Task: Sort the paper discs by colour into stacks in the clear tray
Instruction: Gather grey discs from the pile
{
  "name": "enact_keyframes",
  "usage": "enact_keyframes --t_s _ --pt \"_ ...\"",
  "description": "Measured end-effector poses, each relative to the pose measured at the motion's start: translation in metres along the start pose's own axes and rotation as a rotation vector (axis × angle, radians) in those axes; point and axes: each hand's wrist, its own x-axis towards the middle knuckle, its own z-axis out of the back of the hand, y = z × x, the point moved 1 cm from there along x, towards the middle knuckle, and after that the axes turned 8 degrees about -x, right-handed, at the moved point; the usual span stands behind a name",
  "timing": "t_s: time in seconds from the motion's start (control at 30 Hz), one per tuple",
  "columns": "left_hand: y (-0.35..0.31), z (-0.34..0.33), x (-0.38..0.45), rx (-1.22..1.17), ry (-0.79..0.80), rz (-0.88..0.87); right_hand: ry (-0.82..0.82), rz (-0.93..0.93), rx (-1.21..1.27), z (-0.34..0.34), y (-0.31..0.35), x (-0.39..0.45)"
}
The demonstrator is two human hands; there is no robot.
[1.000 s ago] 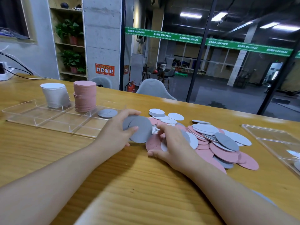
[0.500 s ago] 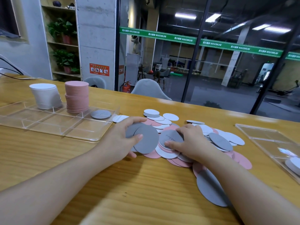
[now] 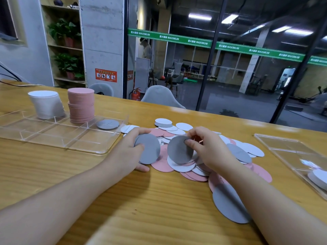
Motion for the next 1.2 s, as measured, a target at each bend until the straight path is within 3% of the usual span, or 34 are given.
enact_keyframes --t_s 0.43,0.57,0.73,0.93,1.1,1.2 --pt "0.000 -0.007 -0.007 0.024 0.232 -0.101 0.062 -0.044 0.180 -0.015 0.030 -0.015" --pt "-0.004 -0.012 -0.014 0.095 0.264 -0.143 0.080 -0.015 0.071 -0.006 0.023 -0.017" --pt "-0.006 -0.025 -0.022 0.155 0.261 -0.098 -0.061 0.011 -0.173 0.021 -0.004 -0.027" --pt "-0.012 -0.060 -0.034 0.161 0.276 -0.121 -0.148 -0.217 -0.586 0.044 -0.065 -0.049" --pt "-0.010 -0.087 -0.037 0.157 0.179 -0.025 -0.145 -0.370 -0.484 0.038 -0.084 -0.051" --pt "-0.007 -0.093 -0.037 0.100 0.110 -0.039 -0.062 -0.469 -0.352 0.031 -0.092 -0.049"
